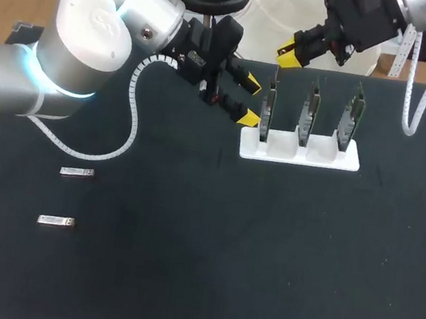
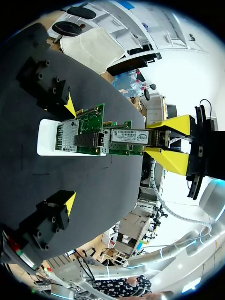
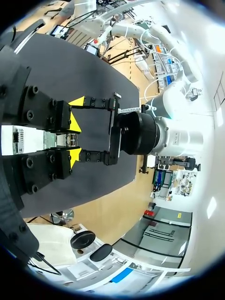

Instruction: Pick up the optical module with the left hand, and insert it into the network port with the right hand.

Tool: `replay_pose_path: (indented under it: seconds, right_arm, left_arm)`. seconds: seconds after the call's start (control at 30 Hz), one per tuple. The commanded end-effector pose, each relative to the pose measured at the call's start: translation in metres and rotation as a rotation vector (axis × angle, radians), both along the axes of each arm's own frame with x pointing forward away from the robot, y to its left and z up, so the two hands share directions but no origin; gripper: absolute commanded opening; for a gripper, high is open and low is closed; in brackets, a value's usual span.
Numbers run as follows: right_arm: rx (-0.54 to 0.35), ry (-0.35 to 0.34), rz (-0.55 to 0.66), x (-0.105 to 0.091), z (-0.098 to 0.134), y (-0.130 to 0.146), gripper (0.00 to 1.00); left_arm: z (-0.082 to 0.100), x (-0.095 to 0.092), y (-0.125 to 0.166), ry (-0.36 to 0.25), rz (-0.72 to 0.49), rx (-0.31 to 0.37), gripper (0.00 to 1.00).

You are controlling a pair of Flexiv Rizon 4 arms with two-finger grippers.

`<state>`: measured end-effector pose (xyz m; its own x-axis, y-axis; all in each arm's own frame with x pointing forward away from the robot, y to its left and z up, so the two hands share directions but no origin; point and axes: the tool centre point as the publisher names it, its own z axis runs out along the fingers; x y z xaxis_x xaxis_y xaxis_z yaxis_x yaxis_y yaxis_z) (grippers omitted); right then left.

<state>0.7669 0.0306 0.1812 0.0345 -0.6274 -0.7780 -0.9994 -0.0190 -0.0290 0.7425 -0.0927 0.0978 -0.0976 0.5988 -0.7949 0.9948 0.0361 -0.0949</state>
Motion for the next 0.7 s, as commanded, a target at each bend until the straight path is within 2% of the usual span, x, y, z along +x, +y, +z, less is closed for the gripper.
replay_pose_path:
  seconds: [0.03, 0.7]
  right_arm:
    - [0.003, 0.003, 0.0, 0.001, -0.002, 0.002, 0.0]
    - [-0.002, 0.041, -0.008, -0.002, -0.014, 0.005, 0.0]
  left_arm:
    - [0.0, 0.002, -0.001, 0.003, -0.002, 0.004, 1.0]
    - [0.0, 0.002, -0.001, 0.003, -0.002, 0.004, 1.0]
